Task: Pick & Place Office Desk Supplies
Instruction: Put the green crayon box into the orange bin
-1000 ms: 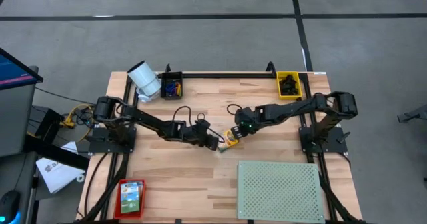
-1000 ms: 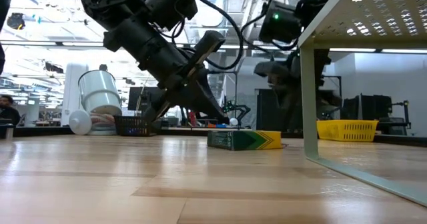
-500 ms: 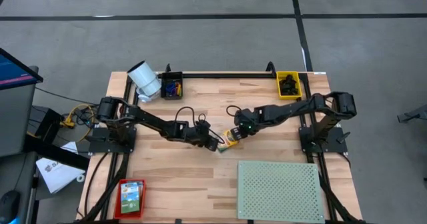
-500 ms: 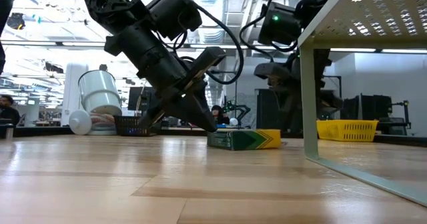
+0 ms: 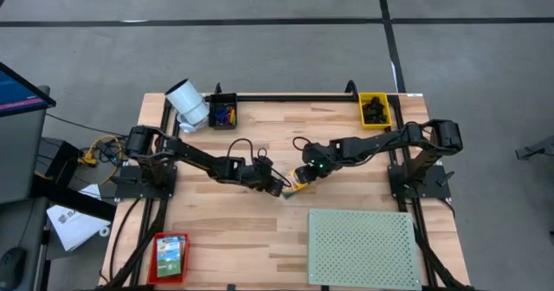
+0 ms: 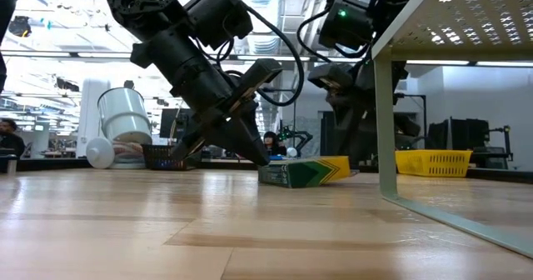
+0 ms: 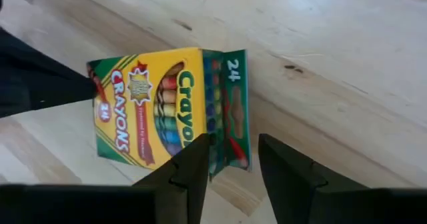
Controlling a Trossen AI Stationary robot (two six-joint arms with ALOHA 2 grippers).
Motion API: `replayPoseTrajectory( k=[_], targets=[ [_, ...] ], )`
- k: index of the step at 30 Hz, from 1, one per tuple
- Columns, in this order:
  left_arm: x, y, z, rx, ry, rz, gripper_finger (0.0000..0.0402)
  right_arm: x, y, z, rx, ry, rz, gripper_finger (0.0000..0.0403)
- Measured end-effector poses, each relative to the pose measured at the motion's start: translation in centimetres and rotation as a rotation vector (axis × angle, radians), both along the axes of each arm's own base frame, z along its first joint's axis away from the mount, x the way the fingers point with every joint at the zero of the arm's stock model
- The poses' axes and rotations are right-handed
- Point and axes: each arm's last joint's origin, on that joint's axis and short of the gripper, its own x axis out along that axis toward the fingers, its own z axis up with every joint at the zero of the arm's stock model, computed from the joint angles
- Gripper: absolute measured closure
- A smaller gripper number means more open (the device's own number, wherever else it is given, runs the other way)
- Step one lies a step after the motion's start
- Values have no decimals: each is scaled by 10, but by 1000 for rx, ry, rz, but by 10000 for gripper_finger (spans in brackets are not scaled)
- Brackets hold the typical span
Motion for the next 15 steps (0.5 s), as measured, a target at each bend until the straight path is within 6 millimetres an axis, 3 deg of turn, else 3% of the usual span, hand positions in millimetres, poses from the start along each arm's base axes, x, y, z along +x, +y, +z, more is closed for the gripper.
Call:
replayPoseTrajectory(
  k=[8, 15],
  targets=[
    [0, -1, -1, 0, 3, -4, 402, -1, -2, -3, -4, 23, 6, 236],
    [-1, -2, -1, -4, 4, -1, 402, 5, -2, -18, 9, 36, 33, 236]
  ],
)
